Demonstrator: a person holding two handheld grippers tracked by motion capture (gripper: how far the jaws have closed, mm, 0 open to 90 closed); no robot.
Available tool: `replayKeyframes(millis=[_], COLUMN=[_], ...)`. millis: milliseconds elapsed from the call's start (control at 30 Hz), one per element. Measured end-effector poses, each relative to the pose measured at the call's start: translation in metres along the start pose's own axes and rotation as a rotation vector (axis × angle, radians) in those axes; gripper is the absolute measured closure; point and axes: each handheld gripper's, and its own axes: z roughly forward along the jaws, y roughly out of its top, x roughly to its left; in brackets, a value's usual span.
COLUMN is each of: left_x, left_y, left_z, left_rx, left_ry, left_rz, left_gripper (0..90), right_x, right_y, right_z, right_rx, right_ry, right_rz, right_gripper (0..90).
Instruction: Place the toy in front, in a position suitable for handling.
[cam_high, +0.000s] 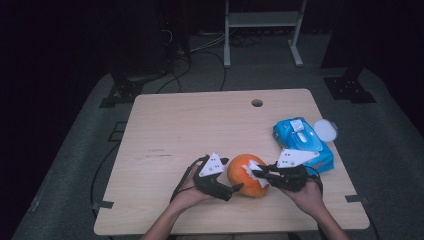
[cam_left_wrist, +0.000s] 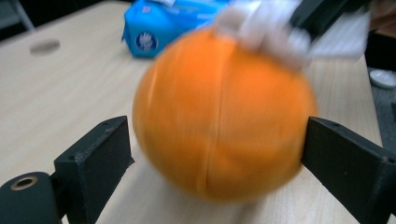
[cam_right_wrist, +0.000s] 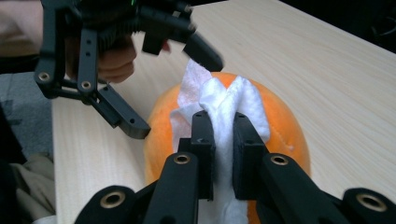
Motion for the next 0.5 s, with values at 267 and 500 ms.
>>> replayKeyframes(millis=[267,500], left_x=[-0.014,-0.013], left_y=[0.004,0.000], left_z=[0.006,0.006], left_rx=[0.036,0.052], left_ry=[0.006,0.009], left_rz=[0.095,0.115], left_gripper=[14.7,17.6], right_x=[0.019,0.023], right_y=[0.009,0.014], right_z=[0.008,0.012], right_rx=[-0.005,0.020], right_ry=[0.045,0.021], right_rz=[-0.039,-0.086], right_gripper=[80.6,80.7])
